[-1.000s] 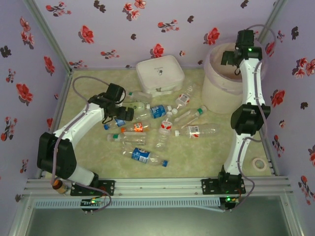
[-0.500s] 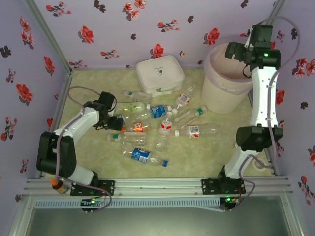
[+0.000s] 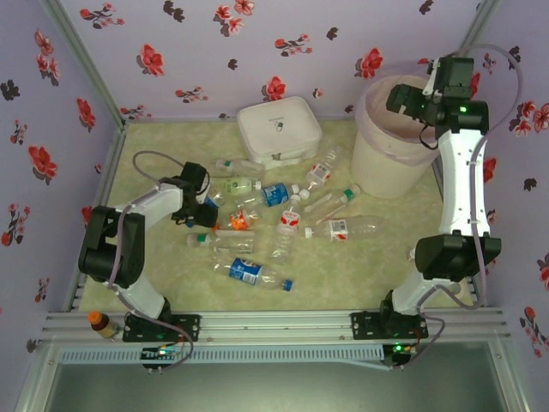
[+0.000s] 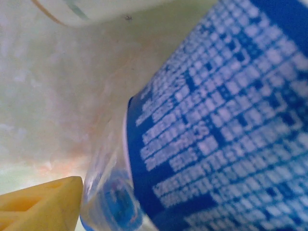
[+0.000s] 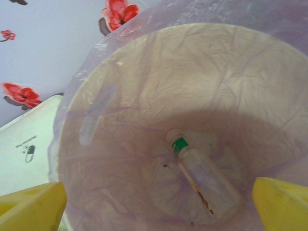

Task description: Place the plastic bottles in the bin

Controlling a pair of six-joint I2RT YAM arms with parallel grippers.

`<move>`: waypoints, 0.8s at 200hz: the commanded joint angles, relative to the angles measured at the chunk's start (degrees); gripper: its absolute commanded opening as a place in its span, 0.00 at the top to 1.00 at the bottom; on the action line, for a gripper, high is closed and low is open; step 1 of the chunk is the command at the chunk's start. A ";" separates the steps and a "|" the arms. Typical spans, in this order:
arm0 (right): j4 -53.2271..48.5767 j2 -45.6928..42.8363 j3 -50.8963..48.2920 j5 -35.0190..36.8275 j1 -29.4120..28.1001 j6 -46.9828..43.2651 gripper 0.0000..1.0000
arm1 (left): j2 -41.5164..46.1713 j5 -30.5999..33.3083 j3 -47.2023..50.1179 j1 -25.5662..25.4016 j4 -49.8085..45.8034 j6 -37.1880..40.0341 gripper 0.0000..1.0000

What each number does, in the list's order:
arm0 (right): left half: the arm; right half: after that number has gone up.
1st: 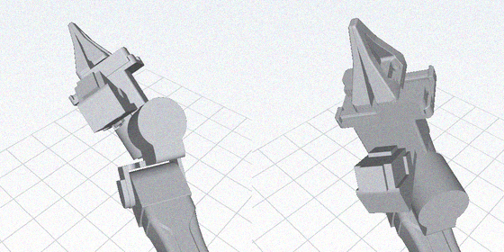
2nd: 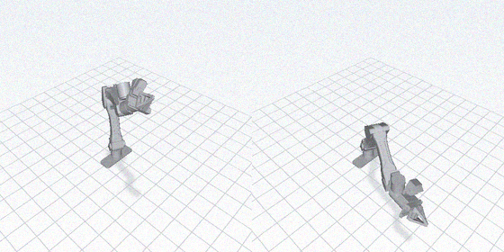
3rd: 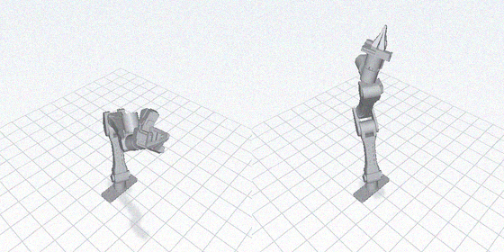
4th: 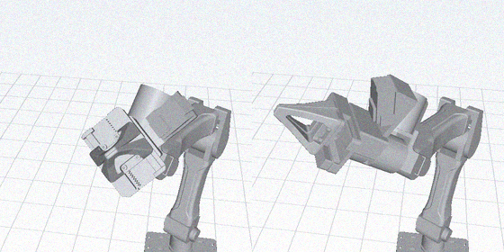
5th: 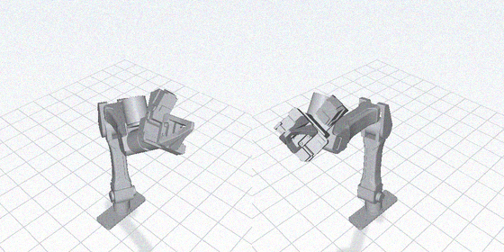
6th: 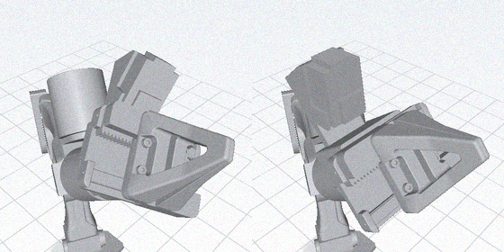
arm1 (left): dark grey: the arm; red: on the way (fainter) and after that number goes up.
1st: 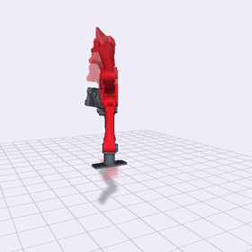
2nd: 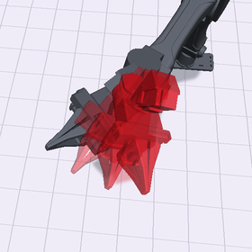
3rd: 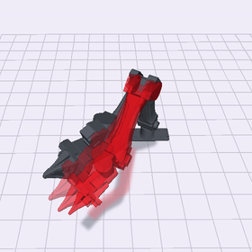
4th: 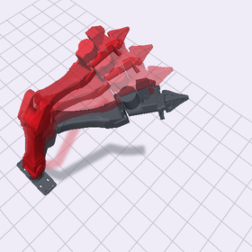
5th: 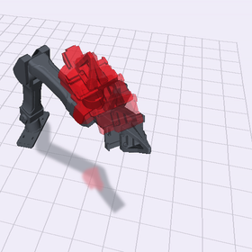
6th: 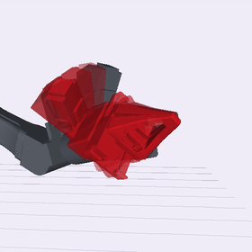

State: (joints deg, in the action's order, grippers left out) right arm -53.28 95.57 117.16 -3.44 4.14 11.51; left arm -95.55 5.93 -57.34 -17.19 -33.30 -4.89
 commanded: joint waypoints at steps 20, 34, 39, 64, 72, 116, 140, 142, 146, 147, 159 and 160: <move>5.44 -4.41 -3.50 -5.99 0.18 4.27 0.01 | -0.03 -1.98 1.60 0.07 1.49 -0.21 0.35; 6.28 -5.46 -5.09 -6.47 0.08 4.86 0.01 | 0.55 -2.07 1.70 0.03 1.09 -0.40 0.42; 6.60 -5.83 -5.71 -6.57 0.10 5.06 0.01 | 0.79 -2.13 1.64 0.05 0.98 -0.47 0.44; 8.16 -8.10 -8.70 -8.07 0.09 6.43 0.01 | 2.21 -2.33 0.99 -0.21 -0.42 -0.81 0.51; 8.52 -8.90 -9.47 -8.91 0.08 7.04 0.01 | 2.98 -2.34 0.55 -0.39 -1.36 -0.96 0.51; 16.10 -16.47 -18.20 -18.09 -0.34 11.58 0.01 | 9.97 -2.42 -2.97 -1.77 -6.34 -1.26 0.55; 19.00 -18.61 -21.17 -23.34 -2.95 14.07 0.02 | 13.14 -3.84 -5.77 -2.45 -6.50 -2.17 0.58; 19.17 -18.65 -21.36 -23.69 -3.38 14.18 0.03 | 13.29 -4.25 -6.01 -2.49 -6.34 -2.37 0.58; 19.48 -18.66 -21.63 -24.41 -4.26 14.31 0.03 | 13.54 -5.10 -6.52 -2.70 -5.87 -2.81 0.59; 19.55 -18.66 -21.63 -24.59 -4.55 14.32 0.03 | 13.58 -5.34 -6.62 -2.77 -5.75 -2.96 0.59; 19.83 -18.28 -21.91 -25.19 -8.97 13.90 0.04 | 14.19 -8.99 -7.92 -4.02 -3.28 -4.21 0.60; 19.81 -18.17 -21.90 -25.20 -9.37 13.81 0.04 | 14.22 -9.31 -7.98 -4.09 -3.01 -4.32 0.60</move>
State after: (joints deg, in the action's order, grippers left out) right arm -37.80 77.52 96.51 -22.41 0.89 23.33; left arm -83.31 2.83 -62.11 -19.53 -38.13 -6.33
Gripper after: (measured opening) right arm 0.963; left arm 0.457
